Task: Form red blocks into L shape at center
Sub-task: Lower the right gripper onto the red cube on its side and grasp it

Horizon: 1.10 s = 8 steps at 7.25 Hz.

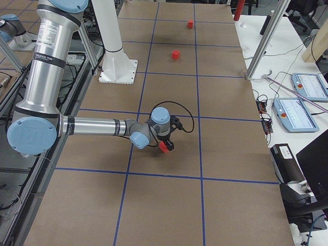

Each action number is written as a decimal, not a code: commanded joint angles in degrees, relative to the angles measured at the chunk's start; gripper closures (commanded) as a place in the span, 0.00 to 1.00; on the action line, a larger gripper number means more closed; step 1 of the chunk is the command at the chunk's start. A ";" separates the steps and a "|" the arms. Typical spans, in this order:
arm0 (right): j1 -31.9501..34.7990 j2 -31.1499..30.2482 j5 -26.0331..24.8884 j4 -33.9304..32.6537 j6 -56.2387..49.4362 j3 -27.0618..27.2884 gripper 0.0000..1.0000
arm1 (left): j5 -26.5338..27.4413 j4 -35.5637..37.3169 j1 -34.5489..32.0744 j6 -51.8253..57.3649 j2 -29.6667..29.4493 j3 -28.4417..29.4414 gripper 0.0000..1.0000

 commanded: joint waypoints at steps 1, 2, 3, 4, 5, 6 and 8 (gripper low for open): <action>-0.15 0.10 0.02 -0.03 -0.08 -0.24 0.22 | 0.00 0.00 0.00 0.00 0.02 0.01 0.00; -0.15 0.10 0.02 -0.03 -0.26 -0.42 0.22 | -0.61 0.00 0.00 0.09 0.11 0.01 0.00; -0.15 0.19 -0.06 -0.03 -0.44 -0.59 0.22 | -1.66 -0.09 0.00 0.00 0.19 0.09 0.00; -0.15 0.19 -0.06 -0.03 -0.52 -0.60 0.22 | -1.67 -0.17 0.00 0.09 0.19 0.09 0.00; -0.15 0.19 -0.15 -0.03 -0.53 -0.60 0.22 | -1.67 -0.78 0.00 0.00 0.19 0.36 0.00; -0.15 0.19 -1.20 -0.03 -0.53 -0.60 0.22 | -1.67 -0.88 0.00 0.00 0.19 0.36 0.00; -0.15 0.19 -2.44 -0.12 -0.61 -0.60 0.24 | -1.67 -0.88 0.00 0.00 0.19 0.36 0.00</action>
